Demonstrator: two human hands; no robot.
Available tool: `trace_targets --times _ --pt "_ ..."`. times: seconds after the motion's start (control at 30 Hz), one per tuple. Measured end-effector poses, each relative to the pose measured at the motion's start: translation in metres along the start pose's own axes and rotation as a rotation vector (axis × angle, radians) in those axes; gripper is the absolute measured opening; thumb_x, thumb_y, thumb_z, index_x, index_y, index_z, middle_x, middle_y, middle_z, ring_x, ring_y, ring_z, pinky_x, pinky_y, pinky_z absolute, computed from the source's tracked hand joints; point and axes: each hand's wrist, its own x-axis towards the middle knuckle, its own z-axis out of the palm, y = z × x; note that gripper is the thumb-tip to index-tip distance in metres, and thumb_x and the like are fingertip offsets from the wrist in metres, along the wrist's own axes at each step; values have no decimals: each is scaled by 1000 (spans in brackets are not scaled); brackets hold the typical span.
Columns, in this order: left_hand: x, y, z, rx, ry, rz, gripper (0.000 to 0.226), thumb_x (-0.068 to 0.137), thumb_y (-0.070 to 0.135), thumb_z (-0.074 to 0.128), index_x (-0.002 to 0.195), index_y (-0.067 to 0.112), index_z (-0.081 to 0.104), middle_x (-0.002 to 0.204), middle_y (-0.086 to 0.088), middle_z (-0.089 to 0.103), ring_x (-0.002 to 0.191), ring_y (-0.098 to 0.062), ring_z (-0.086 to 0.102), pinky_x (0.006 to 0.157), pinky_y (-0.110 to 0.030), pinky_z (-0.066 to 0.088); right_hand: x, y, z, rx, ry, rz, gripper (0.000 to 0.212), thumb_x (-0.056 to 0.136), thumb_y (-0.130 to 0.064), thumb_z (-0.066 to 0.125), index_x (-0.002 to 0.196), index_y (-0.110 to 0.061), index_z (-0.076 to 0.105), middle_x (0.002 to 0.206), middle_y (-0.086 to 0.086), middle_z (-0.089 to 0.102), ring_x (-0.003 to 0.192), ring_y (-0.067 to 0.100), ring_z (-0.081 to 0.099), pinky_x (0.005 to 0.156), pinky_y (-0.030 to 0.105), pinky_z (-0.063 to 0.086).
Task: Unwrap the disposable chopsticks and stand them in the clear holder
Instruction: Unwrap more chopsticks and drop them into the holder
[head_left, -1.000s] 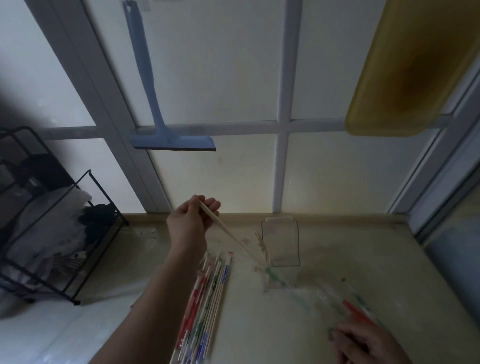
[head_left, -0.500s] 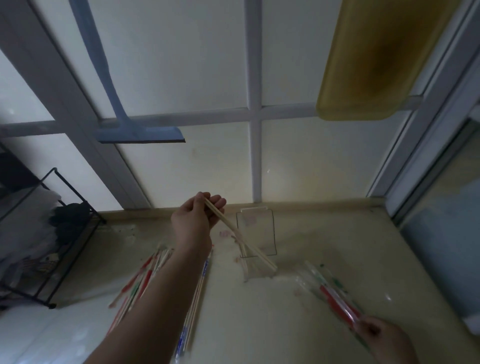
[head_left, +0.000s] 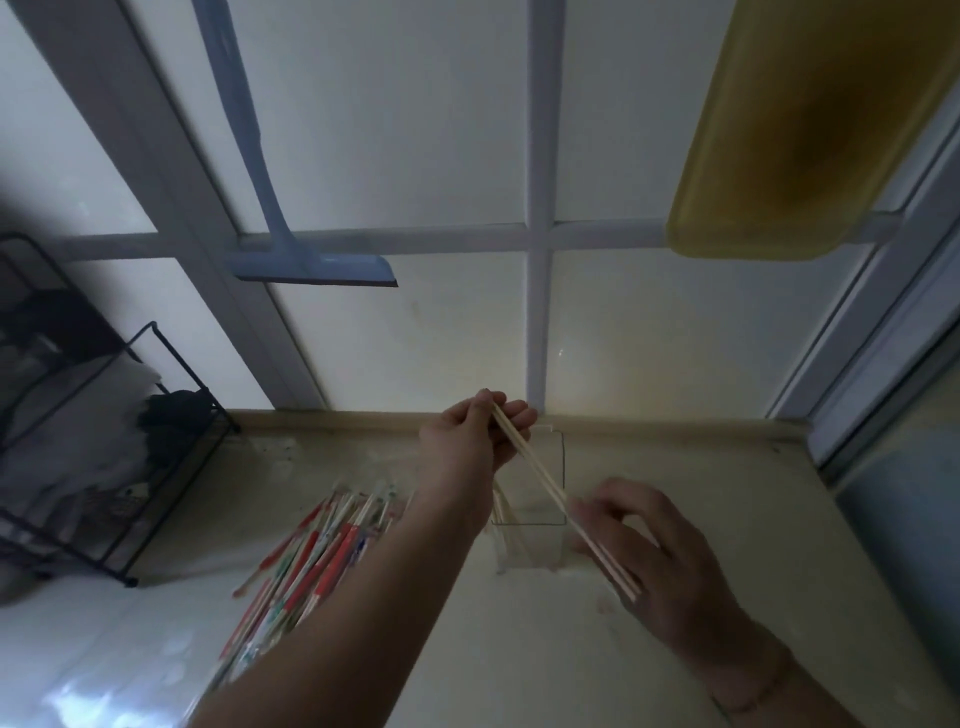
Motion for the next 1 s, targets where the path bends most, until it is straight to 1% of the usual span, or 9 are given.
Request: trace_targets --times 0.07,0.13,0.27,0.4,0.47,0.57,0.63,0.8,1.0 --pt "4 0 -4 -13 -22 -35 22 103 13 47 93 -2 60 72 -12 69 68 -22 71 59 -26 56 14 -3 2 25 -13 -160 21 90 -11 66 110 -9 60 113 5 52 93 13 58 89 17 47" --pt "9 -1 -10 41 -47 -64 23 102 12 48 91 -3 61 71 -12 70 67 -23 71 60 -27 57 19 -2 3 118 -13 -178 19 89 -8 66 107 -5 60 112 6 55 95 13 60 87 20 51" --pt "13 -5 -30 366 -120 -25 27 100 20 53 86 4 68 68 -11 69 58 -20 66 51 -26 52 21 -6 0 198 177 41 20 93 -16 60 87 0 70 96 4 66 95 4 63 83 15 51" --pt "14 -17 -73 663 0 435 20 97 30 55 96 17 69 69 1 65 57 -15 59 53 -28 48 21 -1 -5 142 358 397 28 92 -26 62 82 -1 68 80 5 68 79 4 65 76 12 47" --pt "12 -32 -97 715 51 584 31 91 43 56 113 23 62 90 4 64 77 -13 63 65 -28 53 24 10 7 145 239 489 18 87 -27 66 84 -9 69 77 0 69 76 1 65 73 5 44" --pt "14 -60 -118 934 -107 453 74 77 65 58 141 32 38 124 12 46 100 -1 52 79 -23 50 27 29 45 137 -32 557 9 81 -21 74 80 -12 71 75 -3 69 70 3 64 68 0 41" --pt "19 -75 -120 1065 -176 402 86 74 66 65 147 35 29 124 17 40 99 5 46 79 -18 45 27 38 72 82 -206 579 9 81 -18 76 79 -11 72 74 -6 66 66 7 62 66 5 43" --pt "30 -86 -107 1030 -179 368 77 77 45 78 140 41 33 110 20 46 90 -4 51 75 -18 48 10 50 110 87 -475 649 4 83 -16 72 80 -16 71 78 -4 67 72 12 63 70 35 55" --pt "41 -92 -108 924 -259 330 63 73 46 76 129 50 45 102 15 56 83 -15 63 73 -38 57 -7 52 124 157 -607 695 4 83 -22 70 86 -25 68 81 -8 67 75 9 63 70 37 54"
